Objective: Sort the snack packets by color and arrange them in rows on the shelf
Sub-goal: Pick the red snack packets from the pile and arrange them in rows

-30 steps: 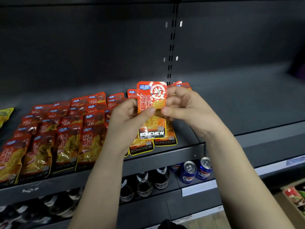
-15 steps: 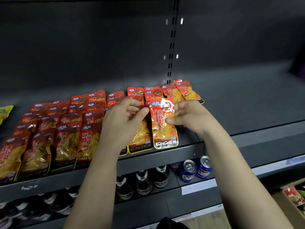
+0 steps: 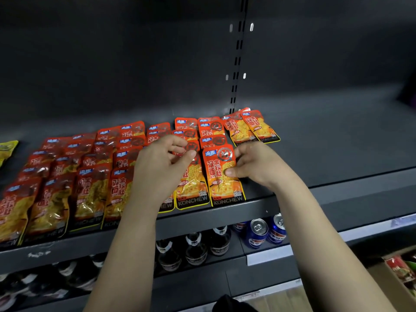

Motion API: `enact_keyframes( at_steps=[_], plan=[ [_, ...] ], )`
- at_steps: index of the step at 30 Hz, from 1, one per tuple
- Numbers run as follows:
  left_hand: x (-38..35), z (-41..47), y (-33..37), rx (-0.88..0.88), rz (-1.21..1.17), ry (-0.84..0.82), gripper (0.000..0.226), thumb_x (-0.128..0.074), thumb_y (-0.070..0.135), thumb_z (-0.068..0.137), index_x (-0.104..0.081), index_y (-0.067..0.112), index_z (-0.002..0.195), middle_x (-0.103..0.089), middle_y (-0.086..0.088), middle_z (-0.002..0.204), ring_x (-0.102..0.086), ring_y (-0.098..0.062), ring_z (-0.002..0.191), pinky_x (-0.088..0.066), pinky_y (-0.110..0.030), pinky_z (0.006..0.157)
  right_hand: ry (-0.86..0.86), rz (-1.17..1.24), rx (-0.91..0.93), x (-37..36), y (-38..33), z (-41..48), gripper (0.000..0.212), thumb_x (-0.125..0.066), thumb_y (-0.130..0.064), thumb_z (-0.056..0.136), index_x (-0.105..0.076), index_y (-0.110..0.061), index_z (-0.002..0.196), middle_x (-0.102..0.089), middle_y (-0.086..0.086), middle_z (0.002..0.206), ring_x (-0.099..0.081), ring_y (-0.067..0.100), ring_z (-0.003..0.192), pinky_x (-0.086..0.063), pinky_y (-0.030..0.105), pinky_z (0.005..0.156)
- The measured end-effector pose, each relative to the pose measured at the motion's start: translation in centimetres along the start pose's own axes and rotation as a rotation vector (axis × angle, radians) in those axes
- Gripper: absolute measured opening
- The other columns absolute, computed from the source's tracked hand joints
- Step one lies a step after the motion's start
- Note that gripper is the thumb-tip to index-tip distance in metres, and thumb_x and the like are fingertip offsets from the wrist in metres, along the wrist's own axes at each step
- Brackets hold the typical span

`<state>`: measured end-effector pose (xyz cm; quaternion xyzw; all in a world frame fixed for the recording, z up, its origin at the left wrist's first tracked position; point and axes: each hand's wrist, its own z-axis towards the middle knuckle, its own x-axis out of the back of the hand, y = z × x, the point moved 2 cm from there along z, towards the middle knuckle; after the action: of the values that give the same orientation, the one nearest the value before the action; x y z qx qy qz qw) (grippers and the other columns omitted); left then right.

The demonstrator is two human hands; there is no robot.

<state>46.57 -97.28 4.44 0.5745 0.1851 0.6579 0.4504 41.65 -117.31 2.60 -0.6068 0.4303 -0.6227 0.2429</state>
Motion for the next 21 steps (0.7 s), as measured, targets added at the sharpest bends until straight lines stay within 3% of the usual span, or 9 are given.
enact_keyframes(
  at_steps=[4,8,13,21],
  plan=[
    [-0.1,0.2,-0.1,0.002,0.007,-0.008,0.021,-0.068,0.033,0.087,-0.066,0.025,0.107,-0.068,0.01,0.1,-0.064,-0.002,0.084,-0.053,-0.029,0.079,0.02,-0.047,0.002,0.0,0.0,0.3,0.035,-0.086,-0.009,0.067,-0.06,-0.01,0.091,-0.067,0.004,0.07,-0.068,0.022,0.07,-0.055,0.037,0.074],
    [-0.1,0.5,-0.1,-0.006,0.026,0.0,0.024,-0.068,0.033,0.087,-0.066,0.025,0.109,-0.068,0.009,0.101,-0.064,-0.001,0.084,-0.052,-0.026,0.077,0.046,-0.094,-0.006,0.2,0.0,0.3,0.045,-0.089,-0.013,0.065,-0.057,-0.011,0.096,-0.059,-0.003,0.065,-0.055,0.01,0.057,-0.038,0.025,0.057],
    [-0.3,1.7,0.1,-0.054,0.062,-0.028,0.02,-0.068,0.025,0.088,-0.069,0.022,0.108,-0.069,0.009,0.098,-0.066,-0.006,0.086,-0.054,-0.031,0.081,0.041,-0.074,-0.037,0.6,0.2,0.1,0.057,-0.089,-0.017,0.065,-0.052,-0.016,0.108,-0.054,0.0,0.077,-0.054,0.013,0.069,-0.041,0.026,0.061],
    [-3.5,6.9,1.6,-0.189,0.303,-0.305,0.018,-0.063,0.013,0.091,-0.075,0.024,0.098,-0.071,0.008,0.094,-0.065,-0.008,0.088,-0.053,-0.028,0.081,0.014,0.049,-0.062,0.6,0.5,0.2,0.057,-0.089,-0.011,0.063,-0.054,-0.016,0.108,-0.059,0.003,0.079,-0.055,0.012,0.068,-0.042,0.024,0.063]
  ],
)
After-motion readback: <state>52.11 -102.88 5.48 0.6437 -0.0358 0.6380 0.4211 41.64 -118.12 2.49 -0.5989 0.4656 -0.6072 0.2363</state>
